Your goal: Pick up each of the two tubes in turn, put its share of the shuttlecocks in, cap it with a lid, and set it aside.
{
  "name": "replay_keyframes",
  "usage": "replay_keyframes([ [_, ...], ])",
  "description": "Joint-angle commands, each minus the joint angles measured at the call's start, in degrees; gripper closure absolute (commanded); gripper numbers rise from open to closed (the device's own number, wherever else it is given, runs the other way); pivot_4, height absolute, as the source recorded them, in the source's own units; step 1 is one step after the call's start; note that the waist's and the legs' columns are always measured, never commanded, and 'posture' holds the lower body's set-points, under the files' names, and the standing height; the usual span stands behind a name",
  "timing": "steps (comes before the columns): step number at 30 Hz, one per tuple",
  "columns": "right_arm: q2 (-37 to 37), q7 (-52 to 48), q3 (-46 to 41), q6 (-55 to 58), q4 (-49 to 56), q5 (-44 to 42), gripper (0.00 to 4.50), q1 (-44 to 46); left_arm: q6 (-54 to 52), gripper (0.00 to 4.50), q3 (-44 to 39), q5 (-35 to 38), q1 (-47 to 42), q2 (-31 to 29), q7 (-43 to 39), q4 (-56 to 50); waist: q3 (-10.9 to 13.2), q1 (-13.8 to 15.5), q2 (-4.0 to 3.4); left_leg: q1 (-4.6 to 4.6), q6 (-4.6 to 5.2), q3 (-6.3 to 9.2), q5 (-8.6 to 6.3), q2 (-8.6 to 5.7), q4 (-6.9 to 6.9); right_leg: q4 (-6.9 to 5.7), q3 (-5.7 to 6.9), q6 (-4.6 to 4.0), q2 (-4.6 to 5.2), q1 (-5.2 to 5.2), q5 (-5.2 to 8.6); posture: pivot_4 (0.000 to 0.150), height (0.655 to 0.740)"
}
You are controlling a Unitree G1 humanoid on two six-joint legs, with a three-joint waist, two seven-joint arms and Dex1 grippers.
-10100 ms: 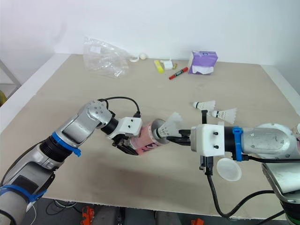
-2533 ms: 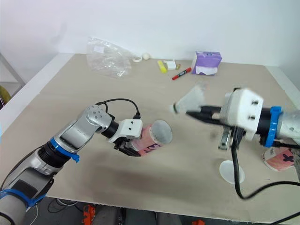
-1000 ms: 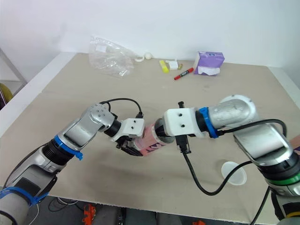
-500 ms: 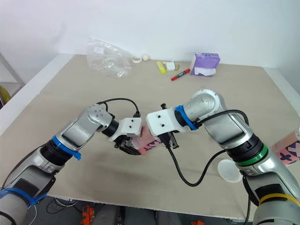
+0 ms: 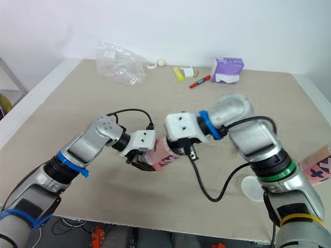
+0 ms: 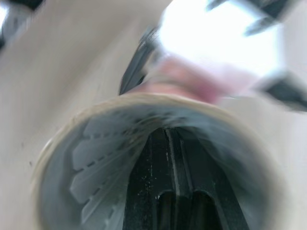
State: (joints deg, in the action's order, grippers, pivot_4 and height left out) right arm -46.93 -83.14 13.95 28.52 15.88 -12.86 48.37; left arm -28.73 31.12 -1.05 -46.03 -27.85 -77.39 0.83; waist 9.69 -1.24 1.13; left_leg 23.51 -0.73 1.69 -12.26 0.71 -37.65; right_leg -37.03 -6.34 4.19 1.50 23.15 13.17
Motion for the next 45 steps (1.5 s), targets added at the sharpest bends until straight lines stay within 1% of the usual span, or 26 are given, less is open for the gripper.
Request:
replay_keyframes([
  [1, -5.71, 1.37, -10.04, 5.01, 4.41, -5.39, 4.46, -1.09, 3.15, 1.64, 1.58, -2.27, 2.17, 0.73, 3.28, 3.3, 0.0, 0.2, 0.01, 0.04, 0.0, 0.05, 0.0, -0.02, 0.0, 0.03, 0.01, 0.03, 0.0, -0.01, 0.04, 0.15, 0.74],
  [4, -10.1, 3.45, -17.59, 10.18, 6.05, -9.76, 4.46, -4.35, 6.5, 1.64, 0.03, -1.71, 3.36, 1.74, 4.52, 5.07, 0.0, 0.36, 0.01, 0.1, -0.01, 0.06, -0.01, -0.1, 0.02, 0.09, 0.03, 0.11, 0.12, -0.03, 0.09, 0.15, 0.74],
  [7, -13.83, 4.55, -24.1, 13.38, 8.0, -12.9, 4.46, -10.11, 10.24, 1.64, -2.56, 0.13, 4.99, 3.74, 5.44, 6.79, 0.0, 0.43, 0.02, 0.06, 0.0, -0.03, 0.0, -0.15, 0.02, 0.09, 0.03, 0.13, 0.24, -0.04, 0.08, 0.15, 0.74],
  [12, -16.28, 6.85, -29.86, 15.22, 12.33, -16.58, 4.46, -18.74, 13.34, 1.64, -5.0, 2.2, 6.72, 6.34, 5.93, 8.33, 0.0, 0.34, 0.01, 0.11, 0.0, -0.14, 0.0, -0.12, 0.02, 0.1, 0.05, 0.18, 0.27, 0.0, 0.09, 0.15, 0.74],
  [14, -16.77, 8.13, -31.56, 16.28, 13.44, -17.81, 4.46, -21.02, 14.26, 1.64, -5.14, 2.35, 6.99, 6.79, 5.72, 9.04, 0.0, 0.31, 0.0, 0.25, 0.0, -0.14, 0.0, -0.12, 0.03, 0.1, 0.05, 0.21, 0.26, 0.12, 0.11, 0.15, 0.74],
  [18, -17.44, 10.21, -34.12, 17.14, 14.4, -19.58, 4.46, -25.19, 14.44, 1.64, -7.07, 5.8, 7.51, 9.12, 4.89, 9.34, 0.01, 0.25, 0.0, 0.48, -0.01, -0.05, -0.01, -0.16, 0.03, 0.1, 0.06, 0.36, 0.24, 0.23, 0.2, 0.15, 0.74],
  [19, -17.67, 10.54, -34.46, 17.18, 14.5, -19.96, 4.46, -25.83, 14.35, 1.64, -7.34, 6.48, 7.63, 9.43, 4.64, 9.18, 0.02, 0.22, 0.01, 0.54, -0.02, -0.04, -0.02, -0.17, 0.03, 0.1, 0.06, 0.54, 0.23, 0.26, 0.14, 0.15, 0.74],
  [21, -18.48, 10.3, -36.51, 16.77, 14.75, -19.14, 4.46, -30.61, 12.77, 1.64, -8.6, 10.69, 9.13, 11.56, 3.68, 7.74, 0.02, 0.2, 0.01, 0.64, -0.03, -0.01, -0.03, -0.17, 0.05, 0.1, 0.06, 0.6, 0.21, 0.35, 0.14, 0.15, 0.74],
  [23, -19.34, 9.93, -38.88, 16.48, 14.94, -18.03, 4.46, -36.01, 14.77, 1.64, -9.35, 13.79, 11.52, 14.0, 3.17, 7.3, 0.02, 0.19, 0.01, 0.7, -0.04, 0.05, -0.06, -0.16, 0.09, 0.11, 0.12, 0.63, 0.2, 0.34, 0.25, 0.15, 0.74],
  [25, -20.72, 9.5, -39.86, 15.02, 14.89, -16.83, 4.46, -39.54, 19.41, 1.64, -9.44, 13.47, 12.9, 15.23, 3.63, 8.85, 0.05, 0.13, -0.01, 0.72, -0.05, 0.05, -0.13, -0.16, 0.1, 0.1, 0.13, 0.61, 0.21, 0.36, 0.32, 0.15, 0.74],
  [29, -21.4, 10.02, -40.46, 13.74, 14.37, -16.19, 4.46, -42.69, 25.41, 1.64, -11.22, 14.62, 14.47, 17.89, 4.3, 13.25, 0.08, 0.0, -0.03, 0.66, -0.05, 0.04, -0.13, -0.12, 0.1, 0.1, 0.12, 0.56, 0.12, 0.37, 0.26, 0.15, 0.74],
  [32, -21.83, 10.37, -40.49, 12.56, 13.83, -14.8, 4.46, -45.27, 30.8, 1.64, -10.64, 13.34, 15.8, 18.6, 4.1, 16.37, 0.08, -0.03, -0.04, 0.54, -0.05, 0.04, -0.12, -0.05, 0.08, 0.1, 0.12, 0.47, 0.02, 0.3, 0.16, 0.15, 0.74],
  [34, -22.58, 10.28, -40.44, 11.65, 12.84, -13.34, 4.46, -47.11, 33.09, 1.64, -10.23, 12.65, 16.3, 18.92, 4.16, 17.78, 0.08, -0.05, -0.04, 0.53, -0.05, 0.03, -0.11, -0.04, 0.08, 0.1, 0.12, 0.28, 0.01, 0.31, 0.24, 0.15, 0.74],
  [37, -24.21, 9.96, -40.2, 9.6, 9.89, -10.22, 4.46, -49.92, 36.22, 1.64, -9.75, 11.83, 16.48, 19.29, 4.46, 19.57, 0.07, 0.0, -0.04, 0.53, -0.07, 0.02, -0.09, -0.05, 0.07, 0.1, 0.1, 0.27, 0.0, 0.31, 0.21, 0.15, 0.74],
  [40, -25.36, 10.06, -38.77, 6.34, 5.37, -6.86, 3.6, -51.91, 38.99, 1.64, -9.55, 10.42, 15.91, 19.69, 5.64, 22.2, 0.07, 0.01, -0.04, 0.54, -0.08, -0.01, -0.09, -0.06, 0.05, 0.11, 0.07, 0.29, 0.02, 0.29, 0.21, 0.15, 0.74],
  [44, -26.24, 8.26, -37.52, 1.41, 0.69, -3.72, 1.66, -54.85, 39.36, 1.64, -9.53, 10.2, 15.57, 20.3, 5.77, 23.27, 0.06, 0.01, -0.07, 0.53, -0.08, 0.0, -0.09, -0.06, 0.04, 0.1, 0.06, 0.33, 0.0, 0.28, 0.2, 0.15, 0.74],
  [45, -26.35, 7.63, -37.07, -0.61, -0.68, -2.78, 1.27, -55.59, 39.43, 1.64, -9.45, 10.02, 15.46, 20.34, 5.81, 23.46, 0.06, 0.0, -0.07, 0.53, -0.08, 0.01, -0.09, -0.06, 0.04, 0.1, 0.06, 0.42, 0.0, 0.28, 0.15, 0.15, 0.74],
])
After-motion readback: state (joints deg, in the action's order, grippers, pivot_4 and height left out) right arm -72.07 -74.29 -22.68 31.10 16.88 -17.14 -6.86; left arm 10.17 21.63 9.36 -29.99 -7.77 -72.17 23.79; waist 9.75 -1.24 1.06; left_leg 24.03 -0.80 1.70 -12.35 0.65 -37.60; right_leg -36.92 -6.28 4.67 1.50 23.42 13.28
